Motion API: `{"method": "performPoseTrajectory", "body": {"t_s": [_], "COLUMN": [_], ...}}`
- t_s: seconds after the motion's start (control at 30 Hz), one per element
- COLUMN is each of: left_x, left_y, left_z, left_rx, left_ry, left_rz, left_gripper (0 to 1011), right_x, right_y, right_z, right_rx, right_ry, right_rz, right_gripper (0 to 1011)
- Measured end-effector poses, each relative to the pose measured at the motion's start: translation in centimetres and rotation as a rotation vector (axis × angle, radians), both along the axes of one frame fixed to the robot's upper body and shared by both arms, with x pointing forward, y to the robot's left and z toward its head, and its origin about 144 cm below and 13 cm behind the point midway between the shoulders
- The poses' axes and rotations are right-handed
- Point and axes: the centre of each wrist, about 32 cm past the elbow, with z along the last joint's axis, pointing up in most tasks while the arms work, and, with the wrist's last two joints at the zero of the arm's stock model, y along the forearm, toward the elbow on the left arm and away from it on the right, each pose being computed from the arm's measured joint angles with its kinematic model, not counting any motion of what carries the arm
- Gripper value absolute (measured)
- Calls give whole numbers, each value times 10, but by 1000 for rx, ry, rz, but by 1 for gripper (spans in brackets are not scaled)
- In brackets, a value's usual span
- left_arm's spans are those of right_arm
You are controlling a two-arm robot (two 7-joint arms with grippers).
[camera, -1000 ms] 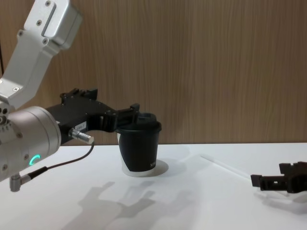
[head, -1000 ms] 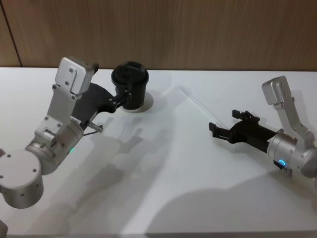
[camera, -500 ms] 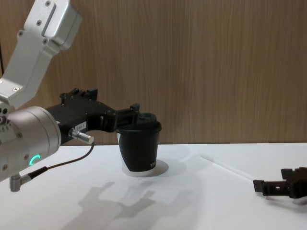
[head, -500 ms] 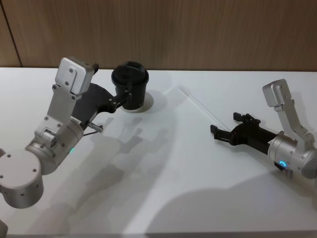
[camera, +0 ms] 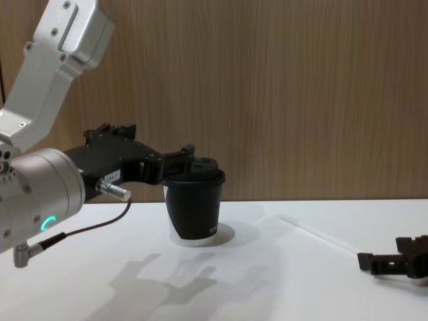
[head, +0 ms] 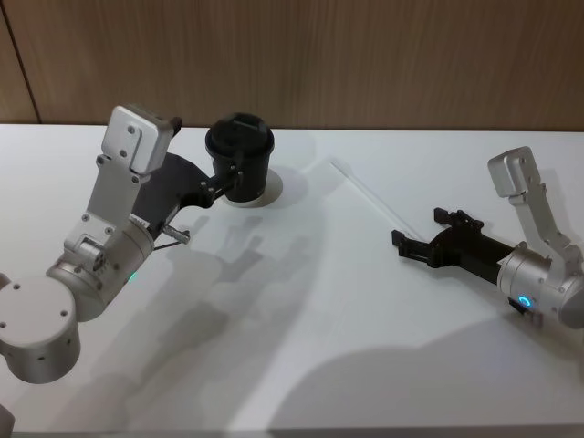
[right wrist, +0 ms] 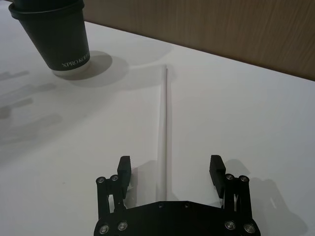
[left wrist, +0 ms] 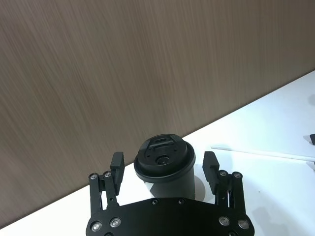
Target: Pick up the straw with one hand, pass it to the other hand, and insert it into the cup.
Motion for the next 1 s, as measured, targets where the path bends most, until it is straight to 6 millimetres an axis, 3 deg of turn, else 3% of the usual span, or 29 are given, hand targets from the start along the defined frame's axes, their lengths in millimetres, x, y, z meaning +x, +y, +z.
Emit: {"method": "performPoseTrajectory", "body": {"t_s": [0.43, 0.73, 0.93, 1.0], "left_x": [0, 0, 0, 0], "left_y": [0, 0, 0, 0], "left_z": [0, 0, 0, 0], "left_rx": [0, 0, 0, 0], "left_ry": [0, 0, 0, 0], "left_rz": [0, 0, 0, 0], "left_gripper": [1000, 1000, 1000, 1000], "right_x": [0, 1, 1, 1], "right_y": [-2, -3, -3, -3], "right_z": [-1, -1, -1, -1], "right_rx": [0, 0, -1, -1], "right_ry": [3, 3, 4, 4], "right_rz": [-2, -3, -3, -3], "right_gripper": [995, 784, 545, 506]}}
